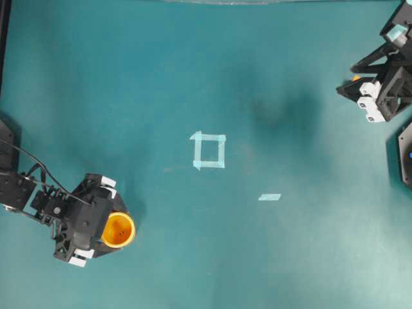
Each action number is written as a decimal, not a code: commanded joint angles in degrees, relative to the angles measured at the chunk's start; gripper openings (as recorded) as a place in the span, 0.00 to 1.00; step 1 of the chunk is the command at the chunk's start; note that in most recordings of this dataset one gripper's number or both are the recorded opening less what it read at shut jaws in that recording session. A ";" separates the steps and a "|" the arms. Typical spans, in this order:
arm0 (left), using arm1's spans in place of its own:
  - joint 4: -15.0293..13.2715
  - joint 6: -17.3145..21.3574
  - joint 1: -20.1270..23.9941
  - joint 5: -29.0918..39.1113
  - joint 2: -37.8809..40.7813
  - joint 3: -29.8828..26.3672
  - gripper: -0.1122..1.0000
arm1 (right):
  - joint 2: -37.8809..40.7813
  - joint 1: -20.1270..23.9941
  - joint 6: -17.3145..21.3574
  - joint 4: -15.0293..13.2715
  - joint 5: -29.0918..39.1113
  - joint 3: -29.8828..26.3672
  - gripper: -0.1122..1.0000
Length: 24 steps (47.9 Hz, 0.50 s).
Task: Hold the block with right arm and the cup with left arm, then put the block into the cup.
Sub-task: 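Close the right gripper on the small orange cube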
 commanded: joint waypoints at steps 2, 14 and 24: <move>0.18 -0.09 0.62 1.14 -1.58 -0.70 0.68 | -0.18 -1.67 0.09 -1.32 0.18 -1.58 0.70; 0.18 0.00 4.48 3.60 -3.69 -4.57 0.68 | 0.00 -7.29 0.09 -3.34 3.52 -1.58 0.70; 0.26 3.08 8.26 7.91 -4.39 -9.40 0.68 | 2.11 -8.44 0.09 -3.43 8.96 -1.58 0.70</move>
